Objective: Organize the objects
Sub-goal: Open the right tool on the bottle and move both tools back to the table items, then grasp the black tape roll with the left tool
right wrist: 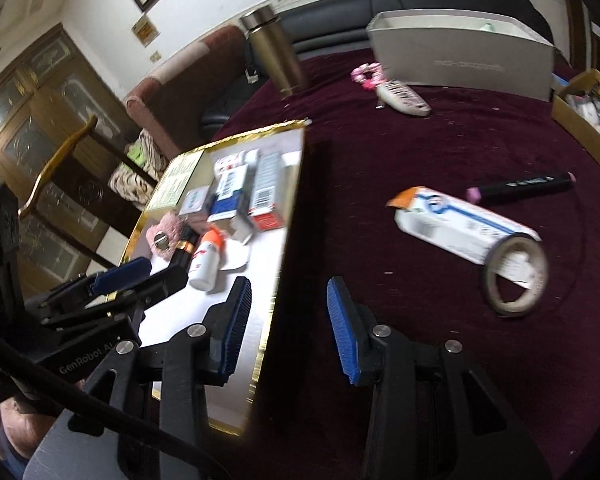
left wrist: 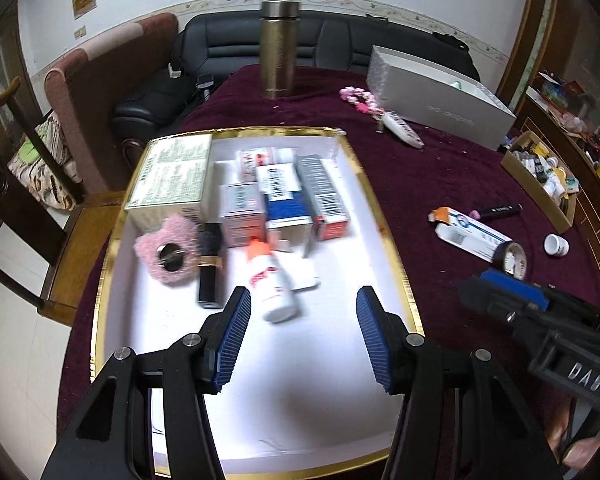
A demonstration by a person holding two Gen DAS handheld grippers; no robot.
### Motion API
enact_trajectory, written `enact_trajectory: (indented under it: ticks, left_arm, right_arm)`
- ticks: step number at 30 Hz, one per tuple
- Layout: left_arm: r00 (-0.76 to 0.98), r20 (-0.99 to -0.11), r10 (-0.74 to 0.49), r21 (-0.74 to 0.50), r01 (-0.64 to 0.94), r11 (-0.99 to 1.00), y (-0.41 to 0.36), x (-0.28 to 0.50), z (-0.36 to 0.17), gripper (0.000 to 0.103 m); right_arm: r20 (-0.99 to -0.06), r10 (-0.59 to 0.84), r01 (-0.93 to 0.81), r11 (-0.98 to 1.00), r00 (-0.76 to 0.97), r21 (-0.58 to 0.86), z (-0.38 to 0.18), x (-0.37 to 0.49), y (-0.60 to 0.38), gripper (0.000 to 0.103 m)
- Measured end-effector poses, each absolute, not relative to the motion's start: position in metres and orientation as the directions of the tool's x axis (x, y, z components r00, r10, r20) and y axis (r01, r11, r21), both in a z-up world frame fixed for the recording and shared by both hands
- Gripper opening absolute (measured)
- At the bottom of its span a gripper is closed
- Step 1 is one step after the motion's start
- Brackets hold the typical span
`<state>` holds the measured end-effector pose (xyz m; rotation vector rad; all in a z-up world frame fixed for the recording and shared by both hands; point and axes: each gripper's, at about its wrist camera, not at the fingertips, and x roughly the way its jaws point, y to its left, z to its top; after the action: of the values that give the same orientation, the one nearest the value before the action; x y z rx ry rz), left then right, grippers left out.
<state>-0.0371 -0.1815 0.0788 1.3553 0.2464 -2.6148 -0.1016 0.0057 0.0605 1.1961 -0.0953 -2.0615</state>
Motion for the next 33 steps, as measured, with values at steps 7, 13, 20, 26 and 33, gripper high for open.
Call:
enact_trajectory:
  ticks: [7, 13, 20, 26, 33]
  left_arm:
    - [-0.591, -0.805, -0.056, -0.053, 0.165, -0.985, -0.122, -0.044, 0.08, 0.049]
    - [-0.604, -0.796, -0.033, -0.022, 0.083, -0.996, -0.062, -0.052, 0.076, 0.049]
    - [-0.589, -0.808, -0.006, -0.021, 0.038, -0.999, -0.016, -0.07, 0.046, 0.048]
    - [-0.593, -0.805, -0.023, -0.009, 0.05, -0.999, -0.01, -0.074, 0.023, 0.048]
    - [-0.604, -0.797, -0.016, -0.024, 0.058, -0.998, -0.02, -0.073, 0.011, 0.049]
  right_arm:
    - [-0.69, -0.623, 0.51, -0.756, -0.368, 0.411, 0.068, -0.119, 0.062, 0.043]
    - [-0.687, -0.577, 0.424, -0.809, -0.442, 0.406, 0.057, -0.149, 0.116, 0.048]
    - [-0.694, -0.587, 0.306, -0.809, -0.416, 0.501, 0.015, -0.184, 0.16, 0.048]
    - [-0.676, -0.611, 0.277, -0.791, -0.412, 0.546, 0.006, -0.198, 0.17, 0.048]
    - [-0.646, -0.645, 0.338, -0.764, -0.408, 0.55, 0.006, -0.2, 0.146, 0.048]
